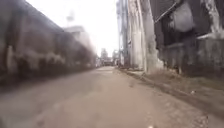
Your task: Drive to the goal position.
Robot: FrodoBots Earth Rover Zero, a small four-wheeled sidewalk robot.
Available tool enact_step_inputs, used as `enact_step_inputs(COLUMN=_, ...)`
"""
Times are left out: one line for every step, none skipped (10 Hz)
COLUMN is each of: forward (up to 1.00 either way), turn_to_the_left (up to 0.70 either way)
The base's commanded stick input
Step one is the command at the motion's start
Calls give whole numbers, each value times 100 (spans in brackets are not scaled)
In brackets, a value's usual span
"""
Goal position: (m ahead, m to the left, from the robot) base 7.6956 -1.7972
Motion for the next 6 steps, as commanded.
enact_step_inputs(forward=100, turn_to_the_left=0)
enact_step_inputs(forward=100, turn_to_the_left=-27)
enact_step_inputs(forward=100, turn_to_the_left=-27)
enact_step_inputs(forward=100, turn_to_the_left=0)
enact_step_inputs(forward=100, turn_to_the_left=0)
enact_step_inputs(forward=100, turn_to_the_left=0)
